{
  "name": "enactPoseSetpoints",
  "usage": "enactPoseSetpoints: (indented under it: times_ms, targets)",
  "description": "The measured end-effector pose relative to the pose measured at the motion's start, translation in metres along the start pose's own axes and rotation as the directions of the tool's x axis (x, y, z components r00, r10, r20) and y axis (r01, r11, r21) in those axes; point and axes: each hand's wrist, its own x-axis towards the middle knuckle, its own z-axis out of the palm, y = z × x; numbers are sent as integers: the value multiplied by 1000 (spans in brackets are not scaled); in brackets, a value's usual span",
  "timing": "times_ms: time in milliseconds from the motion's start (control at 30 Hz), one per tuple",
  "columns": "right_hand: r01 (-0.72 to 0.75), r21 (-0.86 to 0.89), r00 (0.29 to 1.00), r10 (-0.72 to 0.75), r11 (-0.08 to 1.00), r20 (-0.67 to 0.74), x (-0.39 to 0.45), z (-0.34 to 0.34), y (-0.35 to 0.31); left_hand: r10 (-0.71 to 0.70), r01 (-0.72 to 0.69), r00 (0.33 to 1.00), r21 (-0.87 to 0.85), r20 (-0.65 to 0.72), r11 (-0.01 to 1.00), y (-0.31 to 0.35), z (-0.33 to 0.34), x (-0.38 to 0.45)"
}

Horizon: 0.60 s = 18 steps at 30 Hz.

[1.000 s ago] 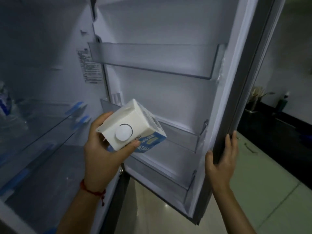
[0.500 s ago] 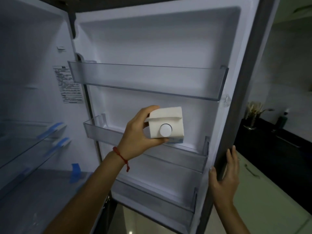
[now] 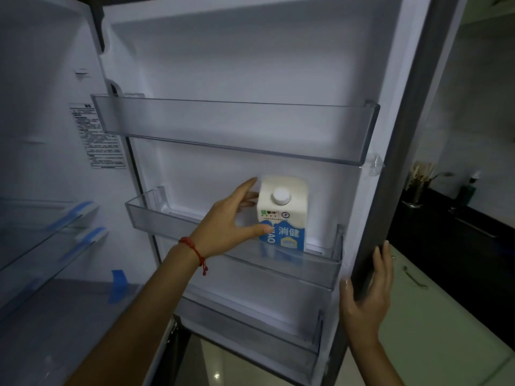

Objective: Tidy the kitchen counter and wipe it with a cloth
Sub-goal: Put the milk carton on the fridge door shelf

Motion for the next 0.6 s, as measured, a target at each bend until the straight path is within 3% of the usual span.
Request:
enactPoseSetpoints:
  times_ms: [100, 200, 267, 433, 600]
  targets:
    - [-1, 10, 1000, 1, 1000, -2, -5, -2, -6, 24, 8, 991, 234, -135, 972, -6, 7, -26]
    - [3, 10, 1000, -3, 1000, -1, -12, -5, -13, 256, -86, 914, 468, -314, 880, -18, 18, -51]
    - [2, 6, 1000, -2, 1000, -1, -18, -8, -21, 348, -121, 870, 533, -349, 837, -25, 24, -64]
    - [16, -18, 1000, -16, 1000, 11, -40, -19, -47, 426, -177, 843, 580, -328, 796, -34, 21, -95]
    - [73, -63, 997, -72, 995, 22, -68, -37, -76, 351, -137, 874, 523, -335, 841, -30, 2, -122]
